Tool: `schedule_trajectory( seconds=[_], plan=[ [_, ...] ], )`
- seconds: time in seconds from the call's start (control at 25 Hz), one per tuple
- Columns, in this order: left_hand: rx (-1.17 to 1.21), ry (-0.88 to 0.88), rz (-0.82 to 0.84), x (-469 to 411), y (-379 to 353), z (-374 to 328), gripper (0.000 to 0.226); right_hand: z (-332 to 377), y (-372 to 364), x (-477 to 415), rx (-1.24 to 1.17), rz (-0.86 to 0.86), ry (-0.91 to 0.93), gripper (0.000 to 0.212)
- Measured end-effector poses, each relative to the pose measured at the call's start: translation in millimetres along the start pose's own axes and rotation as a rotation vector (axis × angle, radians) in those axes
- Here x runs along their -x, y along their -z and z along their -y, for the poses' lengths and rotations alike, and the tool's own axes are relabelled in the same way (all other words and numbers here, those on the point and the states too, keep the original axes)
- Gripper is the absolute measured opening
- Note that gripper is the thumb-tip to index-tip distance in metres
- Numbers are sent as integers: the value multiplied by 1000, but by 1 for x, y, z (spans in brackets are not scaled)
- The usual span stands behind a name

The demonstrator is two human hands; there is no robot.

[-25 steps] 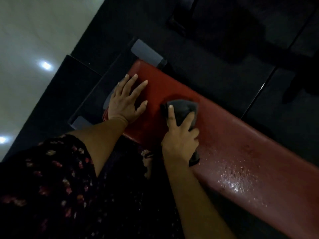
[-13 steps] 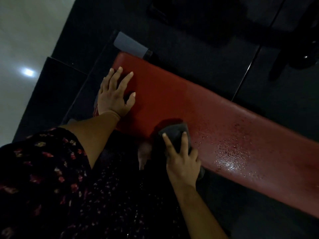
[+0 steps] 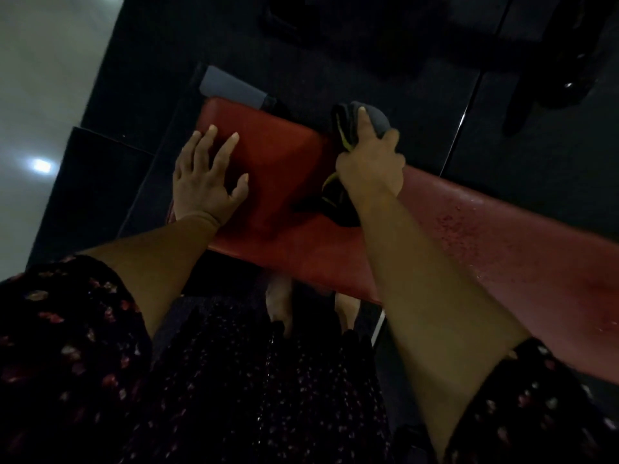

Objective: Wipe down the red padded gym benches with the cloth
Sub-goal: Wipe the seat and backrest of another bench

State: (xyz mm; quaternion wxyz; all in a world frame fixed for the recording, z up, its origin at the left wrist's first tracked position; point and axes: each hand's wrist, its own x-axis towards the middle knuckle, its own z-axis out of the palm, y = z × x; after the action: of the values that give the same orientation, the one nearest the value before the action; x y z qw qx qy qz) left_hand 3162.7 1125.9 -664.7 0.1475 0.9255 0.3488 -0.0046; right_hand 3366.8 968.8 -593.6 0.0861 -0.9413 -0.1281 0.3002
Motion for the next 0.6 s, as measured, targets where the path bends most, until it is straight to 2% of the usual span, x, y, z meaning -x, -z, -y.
schedule_trajectory(
  seconds=[0.08,0.16,0.28,0.4,0.52,0.6],
  plan=[
    [-12,-5,-5,0,2,-2,69,-3,-2,16,-15,-30,-20,78],
    [-61,-41,-39,-3,6,-6,68,-15,-11,42,68,-69,29,80],
    [-121,-225,-86,-5,12,-21,61,-45,-43,97,125,-65,77,82],
    [-58,-416,-76,-15,11,-58,58,-82,-79,153,261,-121,154,92],
    [-54,-636,-5,-26,-5,-112,55,-121,-95,183,299,-118,130,100],
    [-78,-667,70,-26,-18,-139,55,-140,-96,192,313,-158,110,99]
  ],
)
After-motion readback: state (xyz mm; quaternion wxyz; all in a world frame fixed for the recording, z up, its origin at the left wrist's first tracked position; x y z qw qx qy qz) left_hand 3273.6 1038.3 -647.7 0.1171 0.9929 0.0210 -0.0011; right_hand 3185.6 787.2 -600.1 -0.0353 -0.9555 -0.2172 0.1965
